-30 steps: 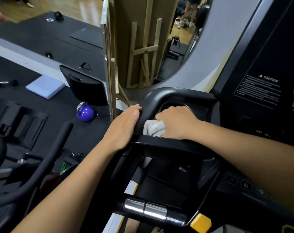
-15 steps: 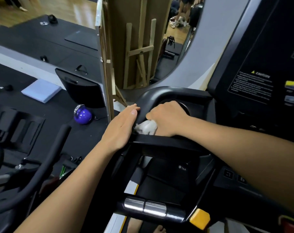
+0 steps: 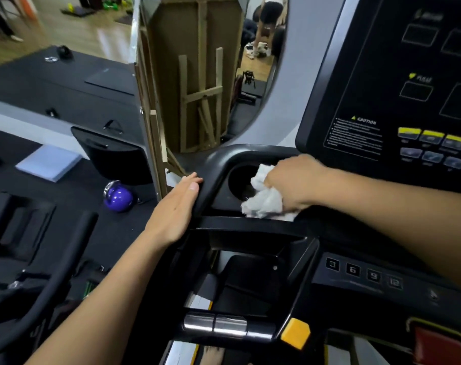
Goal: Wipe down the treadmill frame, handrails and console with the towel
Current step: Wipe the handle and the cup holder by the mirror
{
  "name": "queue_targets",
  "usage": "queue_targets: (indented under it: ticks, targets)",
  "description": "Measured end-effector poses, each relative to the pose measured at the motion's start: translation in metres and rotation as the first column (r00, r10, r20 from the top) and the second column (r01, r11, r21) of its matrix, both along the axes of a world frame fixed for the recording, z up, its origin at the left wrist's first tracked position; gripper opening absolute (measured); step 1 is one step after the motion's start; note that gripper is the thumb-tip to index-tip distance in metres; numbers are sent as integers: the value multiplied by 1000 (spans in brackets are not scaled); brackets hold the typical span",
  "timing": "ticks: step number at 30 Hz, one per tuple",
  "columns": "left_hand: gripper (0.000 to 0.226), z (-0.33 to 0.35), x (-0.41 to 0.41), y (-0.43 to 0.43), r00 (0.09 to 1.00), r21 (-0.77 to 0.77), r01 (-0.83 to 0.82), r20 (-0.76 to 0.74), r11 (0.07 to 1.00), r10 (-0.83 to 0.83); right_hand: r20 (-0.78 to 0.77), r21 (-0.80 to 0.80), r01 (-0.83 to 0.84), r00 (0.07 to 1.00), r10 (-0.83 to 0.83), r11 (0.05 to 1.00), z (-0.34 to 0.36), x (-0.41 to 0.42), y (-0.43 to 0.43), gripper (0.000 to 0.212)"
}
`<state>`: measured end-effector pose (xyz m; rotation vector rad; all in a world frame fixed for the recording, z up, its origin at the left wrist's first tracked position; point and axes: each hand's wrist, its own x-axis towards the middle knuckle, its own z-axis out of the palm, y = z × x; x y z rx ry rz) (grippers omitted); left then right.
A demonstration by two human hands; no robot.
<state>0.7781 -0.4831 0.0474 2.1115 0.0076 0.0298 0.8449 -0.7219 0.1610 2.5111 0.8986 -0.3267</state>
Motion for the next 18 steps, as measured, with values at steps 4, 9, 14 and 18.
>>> queue_targets:
  ticks: [4,9,14,18]
  targets:
    - [79,1,-2,3,999,-84,-35,33,996,38,-97,401,117,992,-85,909,49,8,9,28]
    - [36,14,-9,2,997,-112,-40,58,993,47,-425,711,316,905,26,628,13,-16,50,59]
    - [51,13,-7,5,983,-582,-183,-97,792,155,-218,644,158,976,-18,749,-59,-39,88,67]
    - [44,11,-8,6,957,-599,-262,-62,756,282,-68,561,186,982,-179,806,-64,7,79,58]
